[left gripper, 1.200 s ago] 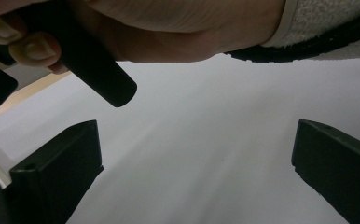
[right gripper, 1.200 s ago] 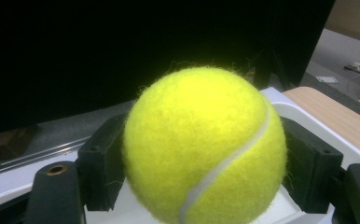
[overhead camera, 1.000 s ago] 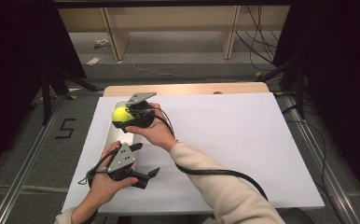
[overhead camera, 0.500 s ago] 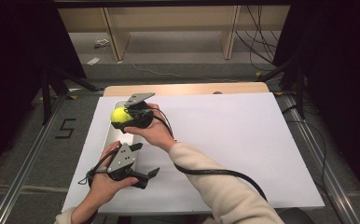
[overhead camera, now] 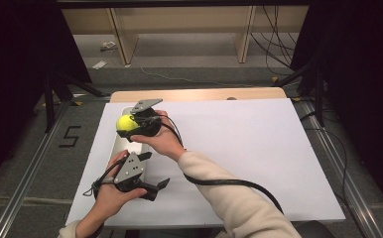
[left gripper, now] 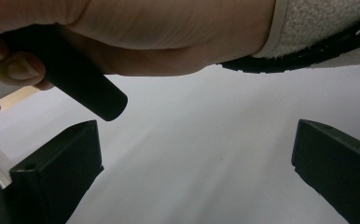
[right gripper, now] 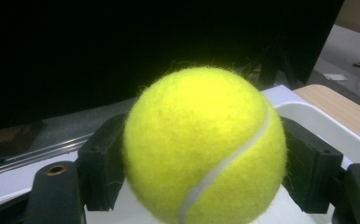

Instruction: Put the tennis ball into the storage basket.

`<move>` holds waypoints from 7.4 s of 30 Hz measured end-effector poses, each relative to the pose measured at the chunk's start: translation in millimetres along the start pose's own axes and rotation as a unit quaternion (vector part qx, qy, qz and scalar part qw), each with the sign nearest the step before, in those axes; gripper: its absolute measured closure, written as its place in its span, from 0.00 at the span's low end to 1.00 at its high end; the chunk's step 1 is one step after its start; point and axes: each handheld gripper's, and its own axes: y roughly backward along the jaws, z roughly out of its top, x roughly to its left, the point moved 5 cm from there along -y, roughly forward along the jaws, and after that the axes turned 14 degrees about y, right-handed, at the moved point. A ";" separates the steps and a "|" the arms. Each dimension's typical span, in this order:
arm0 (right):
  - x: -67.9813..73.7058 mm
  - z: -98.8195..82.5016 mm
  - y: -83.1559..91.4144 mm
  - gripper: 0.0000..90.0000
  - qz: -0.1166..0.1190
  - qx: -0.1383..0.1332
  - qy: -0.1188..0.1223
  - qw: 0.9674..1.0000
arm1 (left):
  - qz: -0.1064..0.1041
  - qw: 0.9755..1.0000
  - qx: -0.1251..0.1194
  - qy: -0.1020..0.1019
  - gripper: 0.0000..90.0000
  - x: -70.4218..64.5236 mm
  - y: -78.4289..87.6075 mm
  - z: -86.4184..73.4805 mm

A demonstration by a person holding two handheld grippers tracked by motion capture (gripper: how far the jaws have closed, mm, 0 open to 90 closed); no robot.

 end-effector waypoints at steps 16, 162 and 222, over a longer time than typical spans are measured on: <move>0.7 -3.8 -6.0 0.29 0.005 0.008 -0.003 1.000 | 0.000 1.000 0.001 -0.002 0.01 -0.3 0.0 -0.2; -14.0 -17.2 -2.3 0.17 -0.007 0.014 -0.014 1.000 | -0.006 1.000 0.005 -0.004 0.01 -2.3 -0.7 -1.3; -38.6 -41.9 77.0 0.17 -0.059 0.020 -0.019 0.998 | -0.003 1.000 0.007 -0.001 0.01 -0.9 -0.8 -2.4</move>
